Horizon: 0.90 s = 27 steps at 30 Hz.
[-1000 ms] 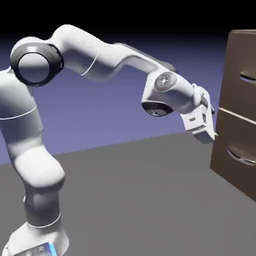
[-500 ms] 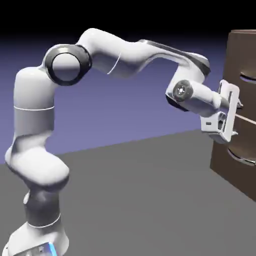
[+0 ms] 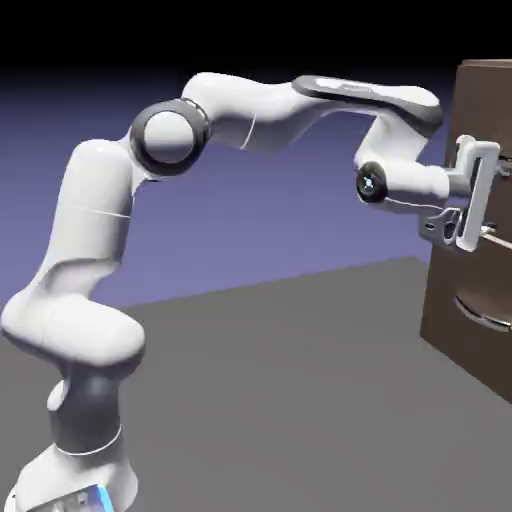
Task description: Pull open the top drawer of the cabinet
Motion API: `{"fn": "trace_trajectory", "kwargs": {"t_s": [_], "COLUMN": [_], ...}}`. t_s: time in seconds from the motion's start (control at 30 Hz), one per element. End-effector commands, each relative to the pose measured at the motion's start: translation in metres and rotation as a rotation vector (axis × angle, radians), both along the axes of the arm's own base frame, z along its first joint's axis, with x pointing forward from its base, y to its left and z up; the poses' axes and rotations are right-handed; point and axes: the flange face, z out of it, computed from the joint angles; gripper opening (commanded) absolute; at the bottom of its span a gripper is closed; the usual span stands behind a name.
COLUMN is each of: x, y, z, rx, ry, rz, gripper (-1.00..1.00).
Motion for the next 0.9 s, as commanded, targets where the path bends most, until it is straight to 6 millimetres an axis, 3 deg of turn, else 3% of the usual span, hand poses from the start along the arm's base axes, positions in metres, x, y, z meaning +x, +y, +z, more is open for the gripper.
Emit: {"fn": "trace_trajectory", "kwargs": {"t_s": [0.0,0.23,0.57,0.6,0.87], "x": [0.004,0.028,0.078,0.078,0.039], "y": [0.007,0.066,0.066,0.066,0.066], "z": [0.003,0.024,0.024,0.024,0.024], "rx": [0.012,0.084,0.084,0.084,0.084], "ry": [-0.021,-0.159,-0.159,-0.159,-0.159], "rz": [-0.001,0.016,0.016,0.016,0.016], "gripper": [0.0,0.0,0.0,-1.0,-1.0]}}
